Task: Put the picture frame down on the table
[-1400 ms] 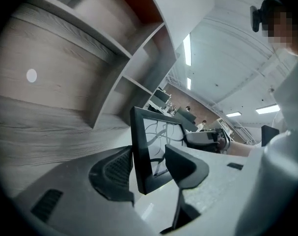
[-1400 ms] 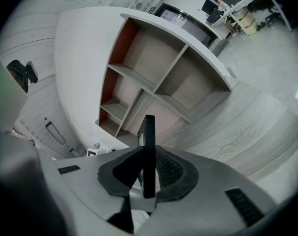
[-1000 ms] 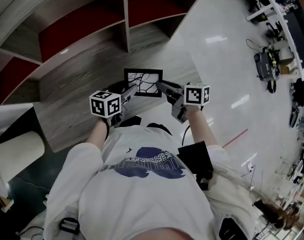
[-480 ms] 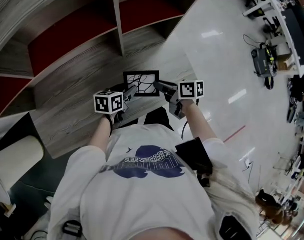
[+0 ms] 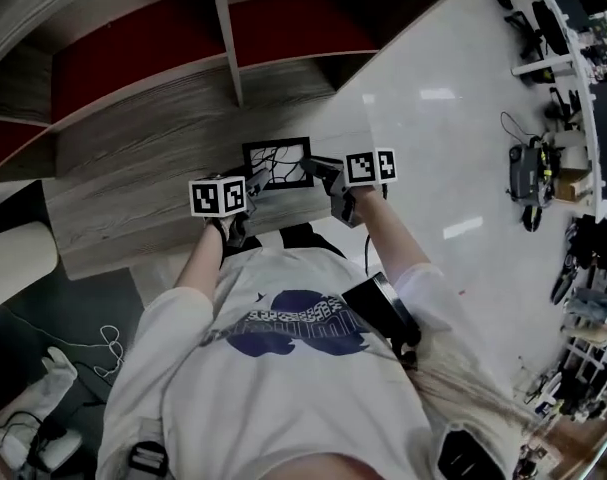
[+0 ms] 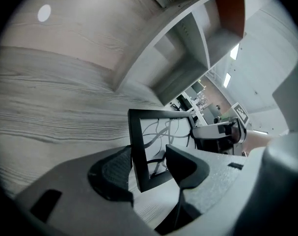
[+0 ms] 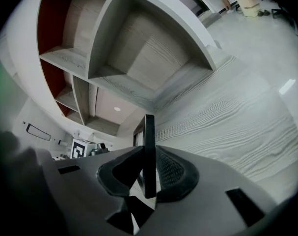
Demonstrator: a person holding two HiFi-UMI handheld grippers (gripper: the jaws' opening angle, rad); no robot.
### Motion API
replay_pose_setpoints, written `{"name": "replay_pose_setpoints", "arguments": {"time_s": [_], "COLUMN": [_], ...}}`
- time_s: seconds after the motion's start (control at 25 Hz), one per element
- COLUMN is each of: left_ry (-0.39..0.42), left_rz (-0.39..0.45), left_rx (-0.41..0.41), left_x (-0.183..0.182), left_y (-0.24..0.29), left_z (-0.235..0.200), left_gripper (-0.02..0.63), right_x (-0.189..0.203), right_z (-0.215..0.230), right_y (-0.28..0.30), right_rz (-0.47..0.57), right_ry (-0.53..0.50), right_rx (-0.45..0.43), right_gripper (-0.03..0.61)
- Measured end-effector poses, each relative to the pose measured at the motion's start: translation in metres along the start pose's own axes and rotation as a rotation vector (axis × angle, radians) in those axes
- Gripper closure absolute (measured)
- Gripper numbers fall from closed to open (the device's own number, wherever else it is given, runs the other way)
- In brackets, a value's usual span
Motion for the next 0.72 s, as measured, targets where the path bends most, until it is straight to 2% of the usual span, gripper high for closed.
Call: {"name": "replay_pose_setpoints", "arguments": {"time_s": [0.24, 0.44, 0.72], "left_ry": [-0.056, -0.111, -0.111], "left_rz": [0.010, 0.019, 0.002], "left_rx": [-0.090, -0.142, -0.197], "left_x": [0.012, 0.020, 0.020], "left_y": [0.014, 0.020, 0.024], "left_z": [-0.001, -0.004, -0.007], "left_gripper": [0.416, 0.416, 0.416], "right_x": [-0.009, -0.013, -0.015], "right_z": [0.019, 0.028, 0.037], "right_y": [0.015, 0.029, 0.045], "right_rz": [-0.111, -0.163, -0.213], "right_ry": [-0.046, -0.065, -0.072], "right_rx": [0.019, 0.062, 0.118], "right_gripper": [0.503, 0.500, 0.492]}}
Point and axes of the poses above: the fingertips, and each gripper's own axes: y forward along the fingers, z to its right, x out of its underside, the point moved 10 cm from there along -y, backward along the fingers, and after that the axes turned 6 degrees about x, right-handed, at the moved point
